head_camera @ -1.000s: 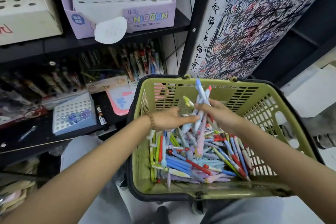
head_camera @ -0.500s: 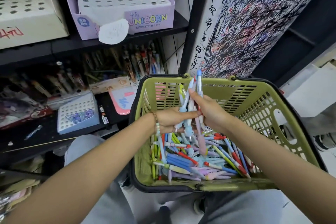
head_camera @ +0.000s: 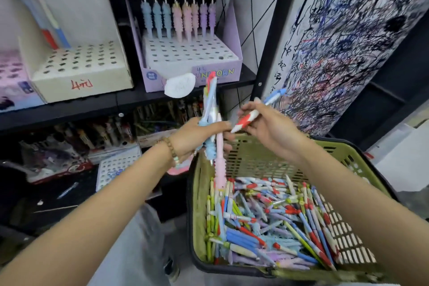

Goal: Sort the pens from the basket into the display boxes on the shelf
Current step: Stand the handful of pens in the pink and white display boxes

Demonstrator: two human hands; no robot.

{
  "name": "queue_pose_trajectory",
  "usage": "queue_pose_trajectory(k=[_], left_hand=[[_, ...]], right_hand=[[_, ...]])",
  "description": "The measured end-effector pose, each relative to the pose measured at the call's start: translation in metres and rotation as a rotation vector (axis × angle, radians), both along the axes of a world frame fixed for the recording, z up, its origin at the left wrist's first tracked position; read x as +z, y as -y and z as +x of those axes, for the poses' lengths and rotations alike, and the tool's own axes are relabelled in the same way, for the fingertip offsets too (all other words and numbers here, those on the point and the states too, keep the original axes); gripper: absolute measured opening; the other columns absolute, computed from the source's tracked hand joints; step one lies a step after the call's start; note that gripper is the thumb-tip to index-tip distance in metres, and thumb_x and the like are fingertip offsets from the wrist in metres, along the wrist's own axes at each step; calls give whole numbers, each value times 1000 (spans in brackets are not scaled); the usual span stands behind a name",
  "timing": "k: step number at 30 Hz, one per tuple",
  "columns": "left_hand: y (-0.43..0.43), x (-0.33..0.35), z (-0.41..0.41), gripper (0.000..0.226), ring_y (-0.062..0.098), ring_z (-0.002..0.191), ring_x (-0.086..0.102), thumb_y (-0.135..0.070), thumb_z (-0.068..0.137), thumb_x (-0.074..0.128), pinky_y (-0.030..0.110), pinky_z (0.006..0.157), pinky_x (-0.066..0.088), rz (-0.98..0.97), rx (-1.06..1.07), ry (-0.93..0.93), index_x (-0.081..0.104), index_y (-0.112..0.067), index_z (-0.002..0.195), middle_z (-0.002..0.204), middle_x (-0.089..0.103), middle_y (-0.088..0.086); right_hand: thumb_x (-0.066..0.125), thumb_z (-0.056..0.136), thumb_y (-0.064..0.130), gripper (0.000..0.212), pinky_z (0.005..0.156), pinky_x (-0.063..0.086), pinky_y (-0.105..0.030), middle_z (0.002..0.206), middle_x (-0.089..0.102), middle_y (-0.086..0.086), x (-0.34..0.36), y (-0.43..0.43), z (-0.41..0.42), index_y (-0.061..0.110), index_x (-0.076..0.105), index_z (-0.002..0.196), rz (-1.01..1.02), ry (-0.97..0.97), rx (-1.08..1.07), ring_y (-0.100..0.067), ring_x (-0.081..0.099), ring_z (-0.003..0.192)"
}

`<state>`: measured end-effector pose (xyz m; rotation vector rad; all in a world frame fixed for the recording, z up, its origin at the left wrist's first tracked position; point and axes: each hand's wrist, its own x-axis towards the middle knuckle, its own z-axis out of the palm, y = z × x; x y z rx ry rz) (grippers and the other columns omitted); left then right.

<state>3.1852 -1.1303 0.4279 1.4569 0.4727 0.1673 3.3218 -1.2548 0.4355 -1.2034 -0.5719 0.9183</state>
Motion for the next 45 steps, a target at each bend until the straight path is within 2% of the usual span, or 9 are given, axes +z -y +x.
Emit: queue_pose_trajectory(k=[8, 15, 19, 21, 26, 33, 39, 42, 45], left_hand=[[-98, 90, -124, 21, 21, 61, 69, -20, 85, 63, 27, 59, 57, 138, 308, 122, 59, -7, 69, 58, 62, 3], [-189, 121, -260, 23, 13, 53, 63, -22, 88, 63, 26, 57, 54, 352, 854, 108, 62, -9, 69, 55, 65, -1], [-226, 113, -304, 22, 26, 66, 60, -27, 84, 69, 34, 66, 50, 346, 1054, 55, 59, -10, 73, 70, 65, 16], [-235, 106, -308, 23, 27, 73, 61, -28, 84, 69, 40, 74, 50, 323, 1040, 25, 59, -10, 75, 77, 66, 20], [-252, 87, -298, 20, 15, 55, 53, -27, 86, 67, 18, 46, 41, 198, 1058, 20, 61, -9, 78, 56, 58, 1], [-260, 80, -298, 17, 4, 36, 59, -21, 86, 67, 12, 33, 39, 12, 1060, 103, 60, -6, 92, 42, 62, -4], [-262, 77, -299, 27, 25, 65, 71, -20, 81, 72, 37, 58, 60, -10, 1062, 101, 62, -4, 101, 68, 72, 11], [-263, 78, -298, 26, 25, 66, 71, -20, 81, 72, 37, 58, 60, -4, 1062, 95, 62, -5, 101, 76, 73, 15], [-261, 80, -298, 28, 27, 68, 71, -21, 82, 71, 35, 57, 60, -2, 1045, 93, 63, -5, 104, 85, 71, 23]], right_hand=[[36, 103, 18, 18, 39, 30, -17, 65, 42, 2, 83, -124, -67, 16, 35, 85, 75, 156, 316, -6, 29, 40], [47, 99, 22, 16, 55, 52, -17, 74, 51, -3, 126, -247, -166, 8, 51, 94, 21, 342, 414, -8, 51, 51], [56, 94, 29, 22, 47, 39, -18, 84, 57, 3, 139, -306, -216, 11, 66, 101, 45, 558, 371, -8, 41, 43], [60, 92, 25, 22, 46, 39, -15, 86, 61, 2, 141, -336, -237, 8, 68, 104, 106, 554, 326, -4, 42, 37], [59, 92, 8, 23, 52, 46, -9, 102, 68, -21, 132, -403, -269, -6, 62, 110, 166, 421, 218, 2, 60, 53], [53, 95, 11, 11, 88, 53, -44, 97, 68, -13, 101, -451, -283, 17, 46, 89, 188, 519, 206, -30, 66, 97], [52, 96, 13, 7, 61, 42, -1, 87, 67, 4, 86, -458, -280, 11, 47, 101, 240, 716, 181, 3, 61, 75], [53, 95, 13, 12, 60, 41, -2, 86, 63, 7, 75, -458, -279, 4, 53, 103, 189, 817, 182, 6, 59, 69], [57, 93, 13, 5, 76, 54, -21, 95, 66, -8, 68, -459, -279, 10, 55, 95, 98, 797, 206, -23, 65, 86]])
